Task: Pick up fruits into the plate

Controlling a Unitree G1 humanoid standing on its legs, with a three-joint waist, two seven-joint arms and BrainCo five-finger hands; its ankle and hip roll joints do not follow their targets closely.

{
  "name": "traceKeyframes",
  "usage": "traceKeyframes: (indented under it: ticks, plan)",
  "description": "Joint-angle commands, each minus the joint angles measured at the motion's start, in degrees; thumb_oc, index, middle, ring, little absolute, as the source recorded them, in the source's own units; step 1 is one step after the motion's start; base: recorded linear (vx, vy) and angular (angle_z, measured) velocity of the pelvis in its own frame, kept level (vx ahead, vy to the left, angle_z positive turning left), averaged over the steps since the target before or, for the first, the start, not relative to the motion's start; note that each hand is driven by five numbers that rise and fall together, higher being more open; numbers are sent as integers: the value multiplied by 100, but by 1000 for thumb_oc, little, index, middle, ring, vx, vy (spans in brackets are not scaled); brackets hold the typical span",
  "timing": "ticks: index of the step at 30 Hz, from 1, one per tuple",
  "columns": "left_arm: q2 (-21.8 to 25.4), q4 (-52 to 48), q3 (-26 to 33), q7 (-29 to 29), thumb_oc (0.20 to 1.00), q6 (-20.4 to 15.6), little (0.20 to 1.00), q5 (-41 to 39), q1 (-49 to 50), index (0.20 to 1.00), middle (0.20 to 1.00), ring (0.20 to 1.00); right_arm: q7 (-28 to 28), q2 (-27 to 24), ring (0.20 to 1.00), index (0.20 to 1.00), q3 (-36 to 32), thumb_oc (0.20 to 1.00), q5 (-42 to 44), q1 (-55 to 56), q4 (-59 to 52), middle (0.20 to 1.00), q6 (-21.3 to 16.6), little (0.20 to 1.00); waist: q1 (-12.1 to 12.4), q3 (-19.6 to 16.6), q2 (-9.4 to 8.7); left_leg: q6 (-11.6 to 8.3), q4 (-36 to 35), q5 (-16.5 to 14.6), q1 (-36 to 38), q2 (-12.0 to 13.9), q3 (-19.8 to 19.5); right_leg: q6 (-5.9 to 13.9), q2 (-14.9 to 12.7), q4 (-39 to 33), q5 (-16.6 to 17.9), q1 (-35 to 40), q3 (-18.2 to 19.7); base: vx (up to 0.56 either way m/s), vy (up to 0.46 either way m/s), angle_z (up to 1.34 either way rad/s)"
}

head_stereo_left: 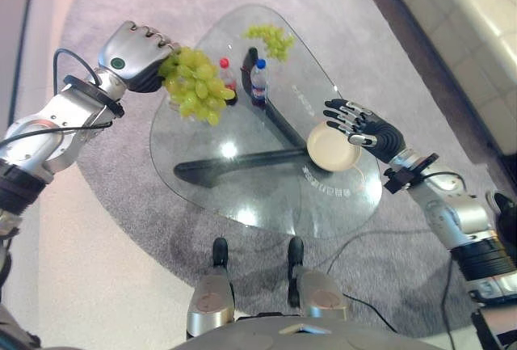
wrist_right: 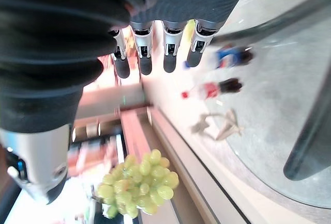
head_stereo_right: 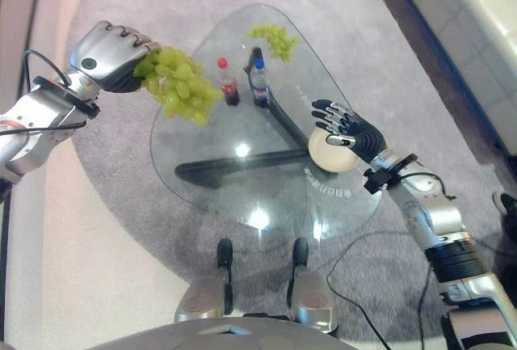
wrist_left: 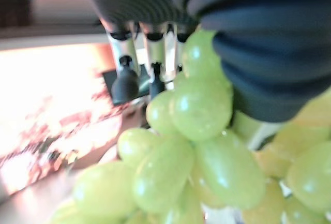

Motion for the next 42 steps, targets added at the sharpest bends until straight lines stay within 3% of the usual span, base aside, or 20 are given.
traceKeyframes:
  ticks: [1,4,9,18,30,42]
  plan:
    - [-167,44,282,98,200,-261,200,77,104,200,200,200,246,-160,1000,1000,33,1000,122,192,-204,1000,5,1000,-34,-866,39,292,313,-844,-5,-510,187,189,-64,553,-490,-141,-152,49,18,14]
    - [-119,-352,-125,-164,200,-625,200,-174,-421,200,200,200,345,-312,1000,1000,350,1000,12,-208,-312,1000,243,1000,65,-1093,54,313,241,-902,217,-554,136,200,-102,425,-521,161,-313,101,34,16]
    - [-227,-557,-474,-337,200,-779,200,-308,-786,200,200,200,411,-341,1000,1000,612,1000,84,-473,-492,1000,463,1000,110,-1201,45,324,216,-942,358,-575,107,195,-103,377,-548,329,-368,62,13,13]
    - [-687,-899,-919,-460,200,-1149,200,-353,-1268,200,200,200,379,207,1000,1000,1272,1000,784,-855,-761,1000,1170,1000,195,-1353,26,346,149,-978,552,-598,91,219,-126,268,-548,536,-433,25,-3,3]
    - [-973,-1091,-1024,-540,200,-1130,200,-391,-1404,200,200,200,241,600,1000,1000,1736,1000,1094,-939,-937,1000,1503,1000,200,-1401,23,363,130,-1000,630,-595,150,220,-127,250,-563,583,-423,10,-1,2]
    - [-1101,-1097,-1019,-657,200,-1053,200,-221,-1345,200,200,200,500,874,1000,1000,2081,1000,1606,-892,-1293,1000,1810,1000,207,-1398,19,393,130,-1037,692,-600,176,212,-107,242,-597,625,-382,0,0,0]
